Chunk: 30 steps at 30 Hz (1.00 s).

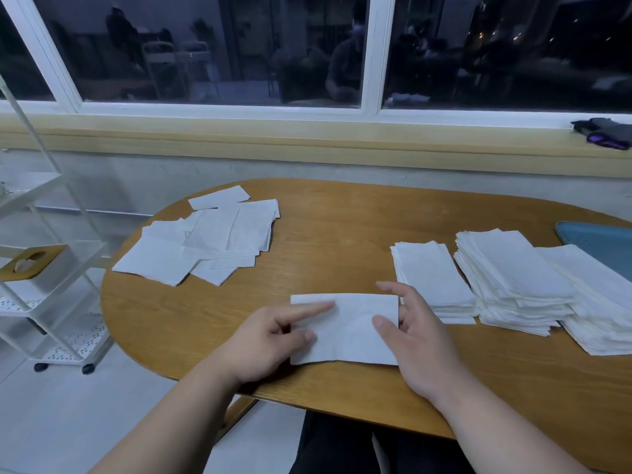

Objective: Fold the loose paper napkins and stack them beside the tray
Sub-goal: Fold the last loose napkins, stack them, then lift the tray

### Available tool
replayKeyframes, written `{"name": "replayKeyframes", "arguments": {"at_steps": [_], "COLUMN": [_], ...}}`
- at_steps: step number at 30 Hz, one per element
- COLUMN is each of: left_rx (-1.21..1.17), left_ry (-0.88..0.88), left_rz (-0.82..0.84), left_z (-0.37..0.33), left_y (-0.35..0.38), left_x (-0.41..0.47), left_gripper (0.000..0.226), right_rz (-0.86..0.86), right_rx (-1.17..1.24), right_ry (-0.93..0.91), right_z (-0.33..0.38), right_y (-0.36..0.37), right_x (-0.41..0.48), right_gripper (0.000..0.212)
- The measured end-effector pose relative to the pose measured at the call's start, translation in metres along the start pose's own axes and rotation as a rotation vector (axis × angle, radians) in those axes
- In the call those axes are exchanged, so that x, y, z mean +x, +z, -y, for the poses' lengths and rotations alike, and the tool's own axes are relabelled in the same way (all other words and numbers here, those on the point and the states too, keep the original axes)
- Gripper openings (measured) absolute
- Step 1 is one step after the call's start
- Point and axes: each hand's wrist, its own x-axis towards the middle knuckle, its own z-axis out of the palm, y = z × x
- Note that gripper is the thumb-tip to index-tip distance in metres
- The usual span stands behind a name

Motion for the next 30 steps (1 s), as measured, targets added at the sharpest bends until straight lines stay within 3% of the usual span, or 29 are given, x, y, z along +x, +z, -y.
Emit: {"name": "replayKeyframes", "arguments": {"at_steps": [5,7,10,16,22,27,30], "left_rx": [-0.063,-0.079,0.039,0.338,0.508,0.4,0.372], "left_ry": [-0.107,-0.145,-0.184,-0.219,-0.151,-0.15,-0.148], "left_rz": [0.02,-0.022,-0.12,-0.242,-0.311,-0.395,-0.444], "left_z": [0.002,0.003,0.01,0.031,0.042,0.051,0.054], "left_y": [0.0,-0.009,-0.034,-0.07,-0.066,-0.067,-0.068], "left_x": [0.002,-0.001,-0.008,-0.012,-0.004,-0.003,-0.004], "left_gripper": [0.039,0.046,0.054,0.035,0.03,0.035,0.032], "right_rz": [-0.013,-0.062,-0.115,0.087,0.111,0.193,0.23], "right_rx": [-0.004,-0.008,-0.206,-0.398,-0.458,-0.633,-0.648], "right_ry": [-0.01,-0.056,-0.199,-0.319,-0.293,-0.27,-0.291], "right_z": [-0.001,0.0,0.007,0.035,0.055,0.056,0.05], "right_y": [0.003,0.007,0.014,0.063,0.114,0.145,0.155], "right_x": [-0.001,-0.001,0.004,0.06,0.144,0.194,0.209], "right_gripper": [0.045,0.049,0.048,0.03,0.026,0.044,0.045]}}
